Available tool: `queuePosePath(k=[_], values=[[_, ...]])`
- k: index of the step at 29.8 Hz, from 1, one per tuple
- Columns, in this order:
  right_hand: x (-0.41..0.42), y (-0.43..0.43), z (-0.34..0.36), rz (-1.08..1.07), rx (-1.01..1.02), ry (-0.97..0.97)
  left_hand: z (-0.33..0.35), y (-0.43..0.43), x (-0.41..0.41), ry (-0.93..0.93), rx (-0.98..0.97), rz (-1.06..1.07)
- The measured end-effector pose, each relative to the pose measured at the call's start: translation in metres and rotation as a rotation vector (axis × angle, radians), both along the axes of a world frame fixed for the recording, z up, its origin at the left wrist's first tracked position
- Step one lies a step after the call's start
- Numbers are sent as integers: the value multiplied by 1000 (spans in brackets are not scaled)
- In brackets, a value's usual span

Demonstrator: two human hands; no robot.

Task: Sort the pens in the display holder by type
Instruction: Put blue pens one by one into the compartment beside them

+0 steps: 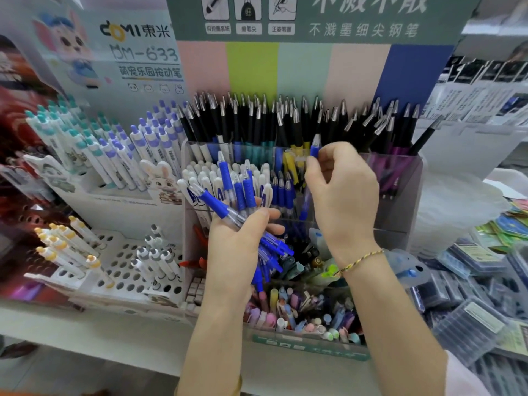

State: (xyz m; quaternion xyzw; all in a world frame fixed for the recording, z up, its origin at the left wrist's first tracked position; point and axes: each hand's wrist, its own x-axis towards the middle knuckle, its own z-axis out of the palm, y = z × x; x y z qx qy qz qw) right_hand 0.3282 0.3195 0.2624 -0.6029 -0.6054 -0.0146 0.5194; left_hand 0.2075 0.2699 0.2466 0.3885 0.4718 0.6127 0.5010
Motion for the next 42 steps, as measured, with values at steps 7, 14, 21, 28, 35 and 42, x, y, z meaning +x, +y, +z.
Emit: queuePosePath(k=[7,14,21,28,35,42], values=[[2,-2,-16,-113,-399,-321,2,-1,1,-32,-11,-43],[5,-8,-6,129,-215,6,0,-1,4,12,-6,-155],[0,-15,5,541,-459,456,2,1,7,-7,-21,-173],[2,-9,10,321,-49,568,1,6,5,-28,-15,30],[9,-2,3,119,52,66,3,7,0,-43,6,38],[3,-8,-8,100,-343,-167,5,4,2,-56,22,-12]])
